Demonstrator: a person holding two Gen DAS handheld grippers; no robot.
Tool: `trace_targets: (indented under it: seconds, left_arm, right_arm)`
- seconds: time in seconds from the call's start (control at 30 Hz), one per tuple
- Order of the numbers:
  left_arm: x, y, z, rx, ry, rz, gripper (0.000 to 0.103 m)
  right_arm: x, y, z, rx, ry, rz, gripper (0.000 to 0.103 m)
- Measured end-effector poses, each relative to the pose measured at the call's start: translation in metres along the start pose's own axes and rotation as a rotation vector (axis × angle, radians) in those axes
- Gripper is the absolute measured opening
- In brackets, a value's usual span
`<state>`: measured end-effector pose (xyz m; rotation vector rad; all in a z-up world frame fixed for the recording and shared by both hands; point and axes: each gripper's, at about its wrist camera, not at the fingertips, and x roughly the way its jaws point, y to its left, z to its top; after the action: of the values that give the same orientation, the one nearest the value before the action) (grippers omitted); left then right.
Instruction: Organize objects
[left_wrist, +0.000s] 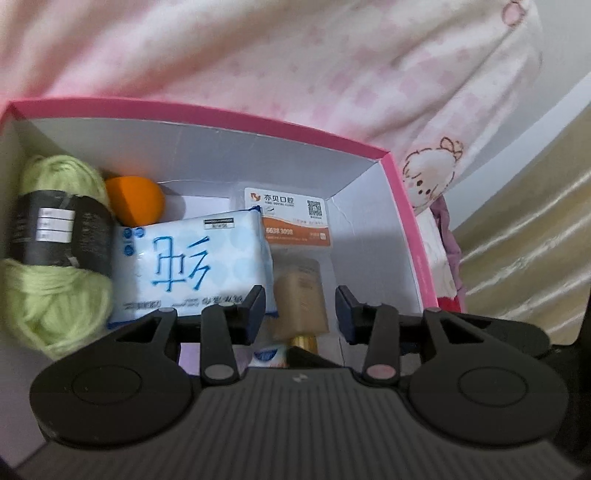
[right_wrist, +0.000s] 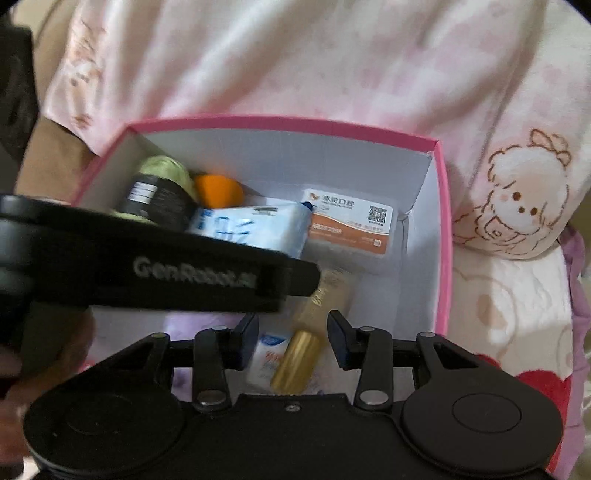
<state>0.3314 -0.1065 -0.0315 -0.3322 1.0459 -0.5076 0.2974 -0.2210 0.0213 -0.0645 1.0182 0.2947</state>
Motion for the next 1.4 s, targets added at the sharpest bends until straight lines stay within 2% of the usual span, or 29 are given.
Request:
trace_targets:
  seconds: [0.2,0.37,0.57,0.7,0.8,0.9,1.1,1.4]
  left_arm:
    - [-0.039,-0.006,-0.011,0.010,-0.001,0.042,0.052]
    - [-0.081,-0.020,-0.023,0.042,-0.016,0.100,0.058]
    - [-0.126,-0.044,-0.037,0.094,-0.009,0.203,0.063]
    - [-0.157,-0.055,-0.050,0.088,-0.013,0.228,0.071]
    - [-0.179,-0.063,-0.062,0.103,-0.013,0.270,0.072]
    - [-0.200,-0.065,-0.074,0.110,-0.038,0.284,0.082]
    - [-0.226,-0.064,-0.096,0.136,-0.058,0.323,0.082]
    - [-0.247,-0.048,-0.125,0.108,-0.060,0.349,0.083]
  right_arm:
    - [-0.042,-0.015,-0.011,0.029,-0.091,0.113,0.046]
    - [-0.076,-0.015,-0.020,0.002,-0.139,0.144,0.046]
    - [-0.122,-0.008,-0.029,-0.037,-0.180,0.151,0.047]
    - [-0.148,0.001,-0.036,-0.054,-0.213,0.147,0.048]
    - [-0.163,0.007,-0.040,-0.057,-0.225,0.148,0.048]
    - [-0.178,0.013,-0.046,-0.062,-0.232,0.134,0.050]
    - [-0.199,0.020,-0.062,-0.055,-0.223,0.100,0.052]
    - [-0.216,0.026,-0.083,-0.037,-0.221,0.083,0.058]
